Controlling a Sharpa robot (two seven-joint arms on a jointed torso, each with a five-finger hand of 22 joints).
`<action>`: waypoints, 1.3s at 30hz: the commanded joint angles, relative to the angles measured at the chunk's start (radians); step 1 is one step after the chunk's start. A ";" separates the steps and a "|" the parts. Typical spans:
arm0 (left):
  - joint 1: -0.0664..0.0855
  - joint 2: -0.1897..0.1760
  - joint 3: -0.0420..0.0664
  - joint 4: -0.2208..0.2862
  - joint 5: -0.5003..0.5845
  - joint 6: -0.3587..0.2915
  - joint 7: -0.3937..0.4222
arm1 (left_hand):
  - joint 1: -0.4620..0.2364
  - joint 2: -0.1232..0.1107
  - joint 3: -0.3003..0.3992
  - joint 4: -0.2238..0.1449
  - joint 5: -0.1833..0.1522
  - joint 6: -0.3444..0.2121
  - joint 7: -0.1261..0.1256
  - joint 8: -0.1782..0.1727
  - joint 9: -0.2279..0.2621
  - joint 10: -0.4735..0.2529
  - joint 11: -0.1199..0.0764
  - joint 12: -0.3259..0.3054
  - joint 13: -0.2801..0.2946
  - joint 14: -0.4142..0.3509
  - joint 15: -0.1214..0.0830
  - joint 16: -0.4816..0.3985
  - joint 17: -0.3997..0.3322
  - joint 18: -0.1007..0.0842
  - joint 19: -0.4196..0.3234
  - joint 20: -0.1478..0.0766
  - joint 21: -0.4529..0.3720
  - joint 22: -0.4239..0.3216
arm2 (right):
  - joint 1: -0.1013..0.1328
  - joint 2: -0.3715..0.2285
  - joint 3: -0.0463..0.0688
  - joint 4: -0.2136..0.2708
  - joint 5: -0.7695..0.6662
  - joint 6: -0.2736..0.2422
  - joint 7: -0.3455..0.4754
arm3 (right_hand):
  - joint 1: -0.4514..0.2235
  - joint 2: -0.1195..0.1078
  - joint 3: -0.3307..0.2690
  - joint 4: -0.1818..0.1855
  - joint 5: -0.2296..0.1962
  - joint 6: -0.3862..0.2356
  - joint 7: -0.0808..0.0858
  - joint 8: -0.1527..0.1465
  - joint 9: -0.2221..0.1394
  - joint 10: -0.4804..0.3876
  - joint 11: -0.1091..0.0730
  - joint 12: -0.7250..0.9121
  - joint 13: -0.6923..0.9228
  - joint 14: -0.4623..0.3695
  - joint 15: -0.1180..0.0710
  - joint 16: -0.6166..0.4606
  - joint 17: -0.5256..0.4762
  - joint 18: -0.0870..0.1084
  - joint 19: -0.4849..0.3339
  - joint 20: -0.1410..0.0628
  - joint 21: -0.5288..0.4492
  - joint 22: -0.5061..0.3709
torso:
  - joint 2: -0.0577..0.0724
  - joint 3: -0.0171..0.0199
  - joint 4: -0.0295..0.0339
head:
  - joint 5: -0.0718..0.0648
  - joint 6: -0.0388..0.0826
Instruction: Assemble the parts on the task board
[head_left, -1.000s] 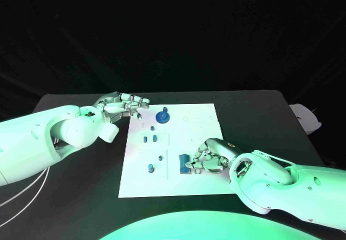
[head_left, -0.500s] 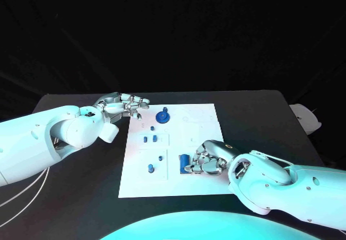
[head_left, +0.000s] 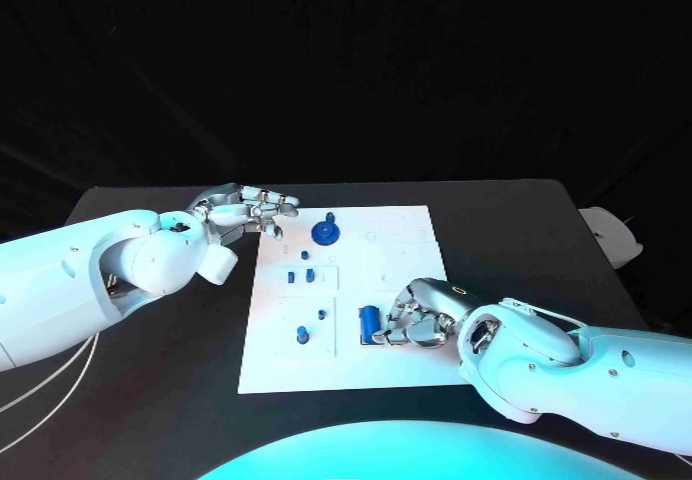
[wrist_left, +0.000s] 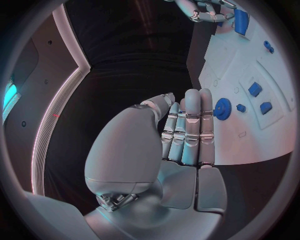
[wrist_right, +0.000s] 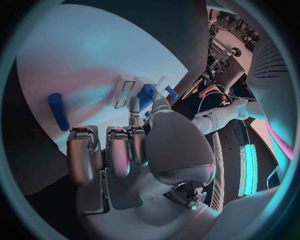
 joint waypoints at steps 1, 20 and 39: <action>0.000 0.001 0.001 0.001 -0.001 0.015 0.002 | -0.001 0.005 -0.003 0.002 -0.001 -0.007 0.000 0.005 0.000 -0.007 -0.003 0.006 -0.001 -0.003 0.001 -0.006 -0.001 0.014 -0.004 0.002 -0.006 -0.001 | 0.001 -0.009 0.001 -0.008 -0.040 0.006 -0.010 | 0.000 0.010 0.003 0.000 0.006 0.001 -0.003 0.004 0.001 0.064 -0.004 0.005 0.200 0.086 -0.006 0.004 0.181 -0.018 0.085 -0.008 0.003 0.248 | -0.001 -0.0003 -0.0011 | -0.001 0.001; 0.000 0.000 0.001 -0.001 -0.001 0.013 0.001 | -0.001 0.005 -0.003 0.002 -0.001 -0.007 0.000 0.005 0.000 -0.007 -0.003 0.006 -0.001 -0.003 0.001 -0.006 -0.001 0.014 -0.004 0.002 -0.006 -0.001 | 0.001 -0.041 0.001 0.018 -0.003 0.020 0.038 | -0.012 -0.018 -0.025 0.016 -0.024 -0.012 0.003 0.003 0.010 0.059 0.001 -0.004 0.194 0.084 -0.003 0.001 0.173 -0.015 0.080 -0.006 -0.011 0.244 | 0.000 -0.0003 -0.0002 | -0.005 0.003; 0.000 0.006 0.000 -0.003 -0.001 0.011 0.004 | -0.001 0.005 -0.003 0.002 -0.001 -0.007 0.000 0.005 0.000 -0.007 -0.003 0.006 -0.001 -0.003 0.001 -0.006 -0.001 0.014 -0.004 0.002 -0.006 -0.001 | 0.062 -0.204 0.002 0.002 -0.105 0.032 0.037 | 0.068 0.013 -0.006 -0.002 -0.008 -0.064 0.029 -0.061 -0.011 0.050 0.022 -0.020 0.185 0.082 0.013 -0.004 0.164 -0.014 0.078 0.006 -0.016 0.243 | -0.002 -0.0010 -0.0027 | -0.030 0.022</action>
